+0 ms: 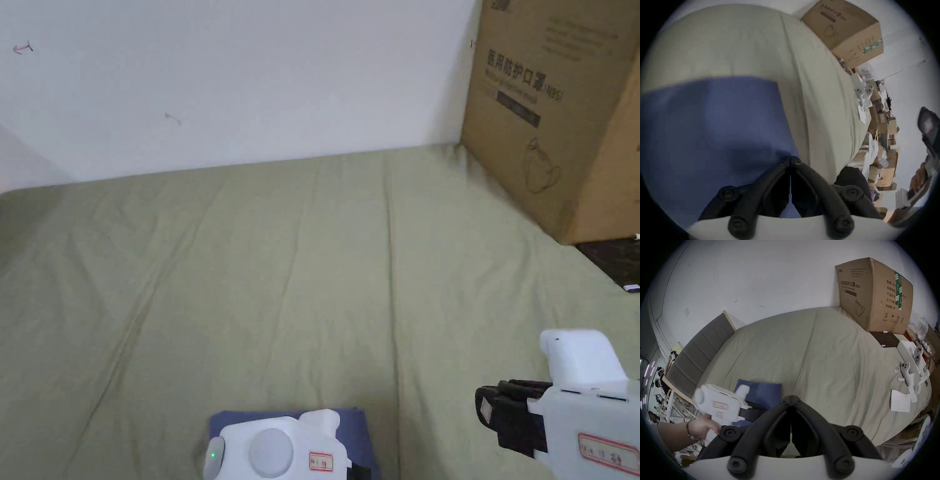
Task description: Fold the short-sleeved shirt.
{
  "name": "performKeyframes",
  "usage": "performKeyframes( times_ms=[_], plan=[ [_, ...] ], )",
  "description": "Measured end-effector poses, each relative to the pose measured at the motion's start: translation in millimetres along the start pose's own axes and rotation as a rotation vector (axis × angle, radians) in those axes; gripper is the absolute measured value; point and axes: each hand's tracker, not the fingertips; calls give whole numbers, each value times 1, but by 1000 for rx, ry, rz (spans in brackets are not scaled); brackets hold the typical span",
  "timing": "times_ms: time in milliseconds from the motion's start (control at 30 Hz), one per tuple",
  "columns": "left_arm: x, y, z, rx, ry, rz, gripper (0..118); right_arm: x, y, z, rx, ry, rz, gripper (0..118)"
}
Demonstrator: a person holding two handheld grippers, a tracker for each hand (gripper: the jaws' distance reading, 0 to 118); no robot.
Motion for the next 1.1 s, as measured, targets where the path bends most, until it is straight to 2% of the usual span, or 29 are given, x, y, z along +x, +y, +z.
performKeyframes(
  times_ms=[133,233,433,500,600,667,800,933,1033,1100],
  plan=[
    [0,-3,-11,7,-107,71,2,5,-1,3,0,-13,-7,0],
    [8,-4,5,49,-120,29,2,7,-1,4,1,-9,-25,0],
    [-6,-16,109,332,-252,47,2,6,3,9,27,12,-50,0],
    [-20,-26,150,425,-221,51,2,4,3,1,9,58,-80,0],
    [-48,-44,194,505,-123,69,2,-3,-2,-26,-77,194,-166,0],
    [-67,-56,211,518,-78,96,2,-10,-7,-50,-145,269,-207,0],
    [-115,-74,223,519,3,212,2,-27,-22,-114,-314,313,-250,0],
    [-152,-86,219,498,-59,328,2,-28,-38,-174,-471,298,-235,0],
    [-171,-87,206,456,-121,358,2,-12,-49,-191,-514,244,-316,0],
    [-182,-85,192,432,-184,366,9,-3,-52,-192,-507,299,-350,0]
  ],
)
